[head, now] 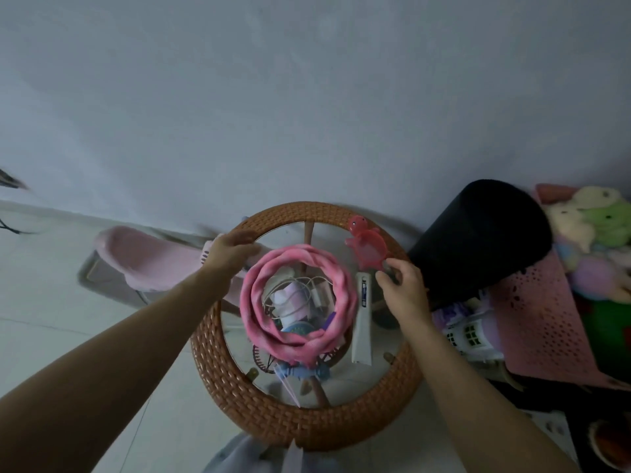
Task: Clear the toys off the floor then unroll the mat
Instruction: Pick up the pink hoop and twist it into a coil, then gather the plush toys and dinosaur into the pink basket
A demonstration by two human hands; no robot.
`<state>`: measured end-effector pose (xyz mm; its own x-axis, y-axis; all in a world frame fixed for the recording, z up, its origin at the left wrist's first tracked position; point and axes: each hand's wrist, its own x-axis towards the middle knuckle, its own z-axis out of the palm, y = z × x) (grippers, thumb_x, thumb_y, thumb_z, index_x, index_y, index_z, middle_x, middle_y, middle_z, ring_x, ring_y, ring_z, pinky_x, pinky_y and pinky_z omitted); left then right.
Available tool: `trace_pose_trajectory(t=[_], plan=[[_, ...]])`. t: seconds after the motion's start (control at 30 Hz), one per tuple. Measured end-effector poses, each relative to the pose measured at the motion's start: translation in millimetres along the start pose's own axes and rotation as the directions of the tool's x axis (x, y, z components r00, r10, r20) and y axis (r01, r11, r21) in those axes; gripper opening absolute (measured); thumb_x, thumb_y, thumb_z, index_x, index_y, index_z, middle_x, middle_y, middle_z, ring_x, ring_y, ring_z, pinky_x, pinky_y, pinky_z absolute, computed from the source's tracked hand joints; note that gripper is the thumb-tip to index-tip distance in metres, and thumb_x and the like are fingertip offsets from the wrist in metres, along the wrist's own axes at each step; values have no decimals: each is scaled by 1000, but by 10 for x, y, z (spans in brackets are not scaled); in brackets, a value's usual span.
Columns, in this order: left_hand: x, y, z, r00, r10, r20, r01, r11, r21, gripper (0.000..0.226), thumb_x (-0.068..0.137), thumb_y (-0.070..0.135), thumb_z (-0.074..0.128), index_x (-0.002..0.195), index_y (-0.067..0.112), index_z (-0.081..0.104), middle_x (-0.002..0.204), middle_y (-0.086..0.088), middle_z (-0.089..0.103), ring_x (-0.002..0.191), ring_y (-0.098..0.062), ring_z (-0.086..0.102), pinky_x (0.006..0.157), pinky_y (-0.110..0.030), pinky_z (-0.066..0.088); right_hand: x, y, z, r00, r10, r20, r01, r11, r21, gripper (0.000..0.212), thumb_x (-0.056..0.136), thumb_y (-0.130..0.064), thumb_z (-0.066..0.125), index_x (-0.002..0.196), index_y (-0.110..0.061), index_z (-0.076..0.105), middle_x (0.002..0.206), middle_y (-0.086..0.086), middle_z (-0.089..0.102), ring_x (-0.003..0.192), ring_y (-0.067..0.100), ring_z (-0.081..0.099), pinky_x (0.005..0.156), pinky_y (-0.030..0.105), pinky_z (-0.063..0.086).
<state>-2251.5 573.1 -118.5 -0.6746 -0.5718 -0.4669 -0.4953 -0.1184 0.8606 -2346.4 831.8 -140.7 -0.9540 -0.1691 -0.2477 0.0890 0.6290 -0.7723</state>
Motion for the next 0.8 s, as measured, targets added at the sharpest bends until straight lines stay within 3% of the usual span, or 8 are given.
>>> trace_pose_trajectory(t=[0.17, 0.23, 0.3, 0.4, 0.43, 0.57, 0.7, 0.8], plan=[[-209, 23, -56, 999, 2, -39, -4, 998, -57, 40, 85, 0, 59, 124, 5, 56, 124, -13, 58, 100, -19, 53, 84, -30, 41, 41, -103, -27, 997, -69, 37, 70, 997, -33, 31, 84, -30, 59, 115, -27, 57, 109, -12, 46, 102, 11, 52, 88, 31, 45], [-293, -16, -106, 999, -2, -44, -1, 997, -77, 41, 85, 1, 59, 125, 6, 55, 125, -11, 57, 101, -19, 52, 77, -30, 40, 54, -136, 4, 991, -123, 59, 125, 991, -41, 20, 85, -28, 59, 104, -34, 57, 97, -17, 48, 85, 2, 53, 71, 20, 44], [-375, -79, -172, 997, -13, -72, 6, 995, -102, 41, 86, 1, 58, 126, 6, 54, 127, -11, 56, 102, -18, 51, 78, -30, 39, 63, -187, 65, 982, -167, 87, 173, 983, -55, 20, 86, -25, 59, 106, -29, 58, 101, -15, 50, 81, -5, 49, 61, 12, 36], [-539, -195, -307, 988, -43, -147, 20, 987, -159, 42, 85, 0, 58, 127, 4, 54, 124, -12, 57, 100, -18, 53, 84, -29, 39, 38, -318, 216, 971, -178, 161, 190, 980, -63, 32, 88, -27, 57, 119, -22, 56, 117, -8, 49, 104, 9, 50, 79, 27, 48], [-606, -243, -366, 984, -57, -166, 27, 984, -179, 43, 85, 1, 59, 127, 4, 53, 121, -10, 57, 97, -17, 54, 83, -28, 40, 29, -358, 282, 964, -182, 196, 197, 979, -56, 30, 88, -28, 57, 118, -24, 55, 116, -8, 48, 102, 9, 50, 82, 31, 48], [-1012, -566, -695, 955, -123, -271, 55, 968, -246, 41, 86, 4, 59, 127, 11, 54, 118, -6, 55, 101, -17, 52, 80, -29, 39, -91, -555, 684, 883, -297, 364, 316, 949, 8, 12, 87, -24, 57, 92, -34, 52, 99, -6, 52, 80, -1, 50, 61, 18, 39], [-1485, -957, -1053, 883, -198, -426, 57, 945, -321, 38, 87, 7, 59, 124, 12, 56, 113, -6, 57, 98, -17, 52, 70, -24, 41, -370, -768, 1126, 789, -344, 509, 395, 919, 10, 13, 84, -24, 60, 95, -31, 58, 103, 0, 57, 90, 17, 57, 74, 29, 48], [-1860, -1228, -1319, 812, -258, -523, 39, 919, -393, 36, 87, 9, 59, 123, 14, 57, 112, -6, 57, 98, -17, 52, 77, -28, 41, -681, -925, 1442, 697, -388, 604, 467, 884, 29, 20, 86, -21, 59, 106, -23, 61, 116, 9, 56, 98, 22, 57, 87, 35, 49]])
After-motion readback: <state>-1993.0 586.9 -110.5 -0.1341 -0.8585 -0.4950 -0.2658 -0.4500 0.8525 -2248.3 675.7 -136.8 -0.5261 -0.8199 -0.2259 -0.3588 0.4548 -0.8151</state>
